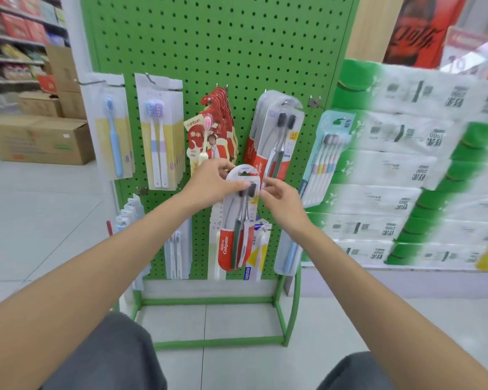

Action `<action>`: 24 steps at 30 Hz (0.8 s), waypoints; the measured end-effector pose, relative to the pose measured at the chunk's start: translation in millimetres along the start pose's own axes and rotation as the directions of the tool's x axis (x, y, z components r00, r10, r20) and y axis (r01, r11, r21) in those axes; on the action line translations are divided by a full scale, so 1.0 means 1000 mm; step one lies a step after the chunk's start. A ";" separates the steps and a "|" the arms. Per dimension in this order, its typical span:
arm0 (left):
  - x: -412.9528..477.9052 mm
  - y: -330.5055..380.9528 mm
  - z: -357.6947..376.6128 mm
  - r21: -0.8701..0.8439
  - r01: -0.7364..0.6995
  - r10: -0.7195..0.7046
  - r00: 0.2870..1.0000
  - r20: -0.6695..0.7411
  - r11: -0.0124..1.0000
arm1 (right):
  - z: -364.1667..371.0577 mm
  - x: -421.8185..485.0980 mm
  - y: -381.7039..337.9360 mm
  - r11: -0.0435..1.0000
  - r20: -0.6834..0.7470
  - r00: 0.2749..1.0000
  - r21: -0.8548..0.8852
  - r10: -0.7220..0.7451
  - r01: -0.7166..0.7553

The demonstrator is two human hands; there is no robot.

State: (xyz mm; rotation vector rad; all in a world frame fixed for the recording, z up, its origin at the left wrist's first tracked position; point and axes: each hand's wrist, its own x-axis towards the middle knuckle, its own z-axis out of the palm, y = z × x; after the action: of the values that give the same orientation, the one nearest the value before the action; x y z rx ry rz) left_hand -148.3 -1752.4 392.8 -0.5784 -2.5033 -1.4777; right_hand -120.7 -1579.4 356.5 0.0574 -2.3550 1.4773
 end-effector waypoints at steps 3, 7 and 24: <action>0.015 0.031 -0.015 0.125 -0.038 0.051 0.993 -0.108 0.991 | -0.015 0.015 -0.033 0.995 -0.003 0.996 -0.051 -0.085 0.085; 0.046 0.069 -0.033 0.160 -0.047 0.086 0.965 -0.246 0.986 | -0.038 0.040 -0.076 0.977 -0.076 0.979 -0.114 -0.191 0.182; 0.213 0.107 -0.035 0.310 0.071 -0.003 0.977 -0.215 0.948 | -0.110 0.213 -0.132 0.896 0.046 0.988 -0.418 -0.146 0.152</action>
State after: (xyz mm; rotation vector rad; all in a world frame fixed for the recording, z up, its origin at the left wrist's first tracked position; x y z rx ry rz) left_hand -298.8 -1686.0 569.1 -0.3012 -2.5154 -1.0494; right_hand -260.0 -1510.4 581.7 0.1341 -2.5618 0.8761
